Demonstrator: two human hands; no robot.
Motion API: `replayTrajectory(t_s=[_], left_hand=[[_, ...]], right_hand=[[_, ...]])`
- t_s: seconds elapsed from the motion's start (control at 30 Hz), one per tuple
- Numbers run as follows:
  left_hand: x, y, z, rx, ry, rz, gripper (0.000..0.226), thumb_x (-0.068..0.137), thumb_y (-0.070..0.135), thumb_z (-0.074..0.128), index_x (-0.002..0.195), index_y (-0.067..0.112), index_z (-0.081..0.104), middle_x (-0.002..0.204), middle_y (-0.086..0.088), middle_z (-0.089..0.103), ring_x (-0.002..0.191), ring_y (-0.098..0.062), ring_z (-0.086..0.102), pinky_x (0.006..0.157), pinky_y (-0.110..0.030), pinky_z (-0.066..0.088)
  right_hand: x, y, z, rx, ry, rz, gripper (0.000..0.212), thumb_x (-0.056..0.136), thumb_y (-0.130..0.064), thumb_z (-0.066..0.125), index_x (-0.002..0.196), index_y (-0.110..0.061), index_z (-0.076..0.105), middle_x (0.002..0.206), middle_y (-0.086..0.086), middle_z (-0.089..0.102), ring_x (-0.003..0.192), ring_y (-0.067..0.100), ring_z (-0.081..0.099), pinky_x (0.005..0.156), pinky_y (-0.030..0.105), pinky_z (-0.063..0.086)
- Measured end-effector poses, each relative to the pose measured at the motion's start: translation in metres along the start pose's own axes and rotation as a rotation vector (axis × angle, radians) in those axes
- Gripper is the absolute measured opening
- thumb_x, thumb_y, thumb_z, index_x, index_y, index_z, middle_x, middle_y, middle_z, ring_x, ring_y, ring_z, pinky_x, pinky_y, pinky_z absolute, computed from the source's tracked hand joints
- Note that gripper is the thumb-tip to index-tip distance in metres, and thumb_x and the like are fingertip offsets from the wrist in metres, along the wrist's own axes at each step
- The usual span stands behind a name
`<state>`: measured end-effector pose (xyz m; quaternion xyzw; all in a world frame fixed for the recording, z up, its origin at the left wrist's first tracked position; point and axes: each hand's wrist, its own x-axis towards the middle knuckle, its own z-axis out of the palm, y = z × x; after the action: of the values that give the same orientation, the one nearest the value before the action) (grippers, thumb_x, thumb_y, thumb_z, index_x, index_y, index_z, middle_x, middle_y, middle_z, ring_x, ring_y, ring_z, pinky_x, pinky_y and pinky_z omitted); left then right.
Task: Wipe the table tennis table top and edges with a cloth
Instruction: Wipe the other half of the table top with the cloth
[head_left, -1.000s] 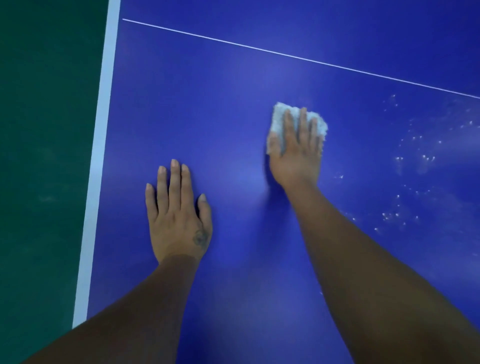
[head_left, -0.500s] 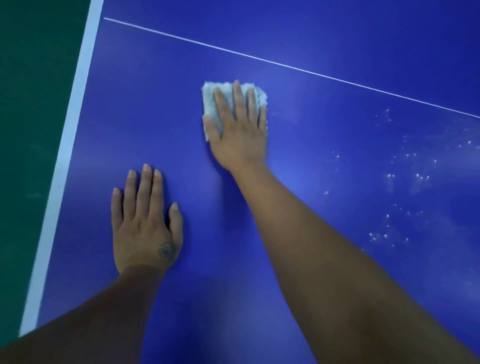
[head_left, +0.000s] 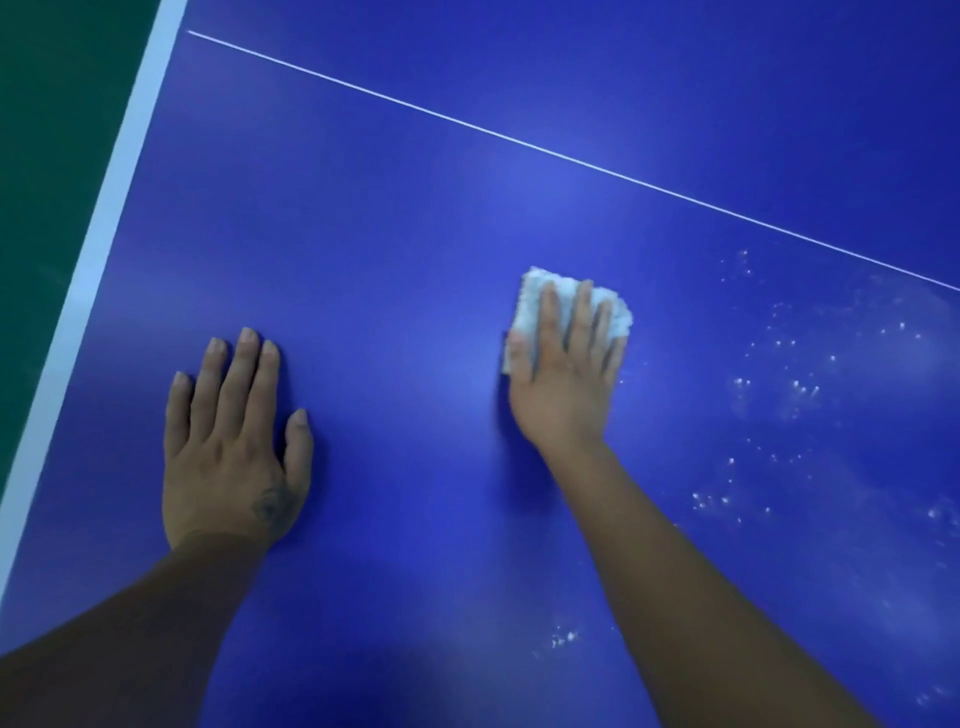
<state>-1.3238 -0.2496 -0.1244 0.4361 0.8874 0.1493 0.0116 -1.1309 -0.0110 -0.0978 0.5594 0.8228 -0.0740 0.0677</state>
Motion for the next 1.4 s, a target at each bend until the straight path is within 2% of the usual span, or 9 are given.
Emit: replayTrajectory(t_s=[0.1, 0.2, 0.33, 0.47, 0.67, 0.87, 1.1, 1.23, 1.4], left_hand=[[0.000, 0.002, -0.001, -0.014, 0.021, 0.002, 0.066, 0.108, 0.037, 0.041, 0.168, 0.009, 0.033, 0.177, -0.007, 0.028, 0.166, -0.028, 0.019, 0.134, -0.056, 0.015], [0.000, 0.003, -0.001, -0.007, 0.035, 0.016, 0.065, 0.108, 0.037, 0.040, 0.167, 0.009, 0.035, 0.176, -0.008, 0.030, 0.165, -0.029, 0.021, 0.134, -0.055, 0.015], [-0.001, 0.003, 0.001, 0.027, 0.027, 0.016, 0.066, 0.109, 0.039, 0.037, 0.168, 0.011, 0.033, 0.177, -0.006, 0.028, 0.166, -0.027, 0.019, 0.135, -0.052, 0.012], [-0.003, 0.007, 0.001, 0.042, 0.045, -0.008, 0.063, 0.110, 0.036, 0.038, 0.166, 0.007, 0.036, 0.175, -0.010, 0.030, 0.165, -0.030, 0.022, 0.134, -0.053, 0.014], [-0.005, 0.121, 0.024, -0.016, 0.051, -0.329, 0.069, 0.108, 0.042, 0.043, 0.166, 0.004, 0.035, 0.176, -0.014, 0.028, 0.165, -0.034, 0.017, 0.135, -0.053, 0.007], [-0.004, 0.149, 0.039, 0.055, 0.031, -0.429, 0.076, 0.107, 0.054, 0.039, 0.169, 0.011, 0.029, 0.178, -0.007, 0.023, 0.167, -0.027, 0.011, 0.135, -0.048, 0.003], [-0.002, 0.152, 0.038, 0.037, 0.020, -0.428, 0.077, 0.106, 0.054, 0.037, 0.169, 0.011, 0.028, 0.180, -0.006, 0.018, 0.168, -0.025, 0.007, 0.135, -0.051, 0.003], [-0.002, 0.155, 0.035, 0.040, 0.001, -0.441, 0.077, 0.106, 0.053, 0.036, 0.170, 0.011, 0.026, 0.180, -0.005, 0.015, 0.168, -0.024, 0.004, 0.135, -0.051, 0.002], [-0.001, 0.155, 0.034, 0.025, 0.006, -0.454, 0.075, 0.107, 0.053, 0.037, 0.170, 0.013, 0.026, 0.180, -0.003, 0.015, 0.168, -0.020, 0.003, 0.135, -0.050, 0.003]], right_hand=[[0.038, -0.025, -0.004, -0.001, 0.013, -0.200, 0.067, 0.110, -0.060, 0.022, 0.172, -0.034, 0.017, 0.181, 0.004, 0.005, 0.167, 0.031, 0.002, 0.133, 0.056, 0.001], [0.105, -0.020, -0.016, -0.015, 0.008, -0.303, 0.068, 0.109, -0.063, 0.022, 0.171, -0.038, 0.013, 0.181, -0.001, 0.004, 0.167, 0.027, 0.000, 0.133, 0.054, 0.001], [0.141, 0.031, -0.023, 0.028, 0.019, -0.153, 0.065, 0.110, -0.063, 0.021, 0.171, -0.040, 0.013, 0.181, -0.001, 0.002, 0.167, 0.025, -0.001, 0.134, 0.053, 0.000], [0.080, 0.078, -0.017, 0.039, 0.065, -0.059, 0.064, 0.112, -0.058, 0.020, 0.172, -0.035, 0.014, 0.181, 0.003, 0.005, 0.167, 0.029, 0.002, 0.134, 0.054, 0.003], [-0.010, 0.084, 0.000, -0.028, 0.042, -0.201, 0.065, 0.112, -0.057, 0.025, 0.170, -0.029, 0.026, 0.179, 0.009, 0.013, 0.166, 0.034, 0.009, 0.132, 0.057, 0.009], [0.102, 0.103, -0.018, -0.048, 0.054, -0.437, 0.070, 0.108, -0.063, 0.019, 0.171, -0.032, 0.021, 0.180, 0.004, 0.013, 0.167, 0.031, 0.008, 0.133, 0.054, 0.006], [0.164, 0.180, -0.035, 0.031, 0.097, -0.121, 0.066, 0.110, -0.061, 0.021, 0.171, -0.035, 0.020, 0.181, 0.001, 0.009, 0.167, 0.028, 0.006, 0.134, 0.053, 0.004], [0.107, 0.197, -0.025, 0.079, 0.104, 0.075, 0.069, 0.109, -0.062, 0.017, 0.172, -0.033, 0.016, 0.181, 0.003, 0.006, 0.167, 0.029, 0.004, 0.134, 0.053, 0.004], [-0.001, 0.172, 0.003, 0.041, 0.130, 0.080, 0.064, 0.113, -0.055, 0.027, 0.170, -0.025, 0.026, 0.179, 0.009, 0.015, 0.165, 0.035, 0.014, 0.132, 0.056, 0.014]])
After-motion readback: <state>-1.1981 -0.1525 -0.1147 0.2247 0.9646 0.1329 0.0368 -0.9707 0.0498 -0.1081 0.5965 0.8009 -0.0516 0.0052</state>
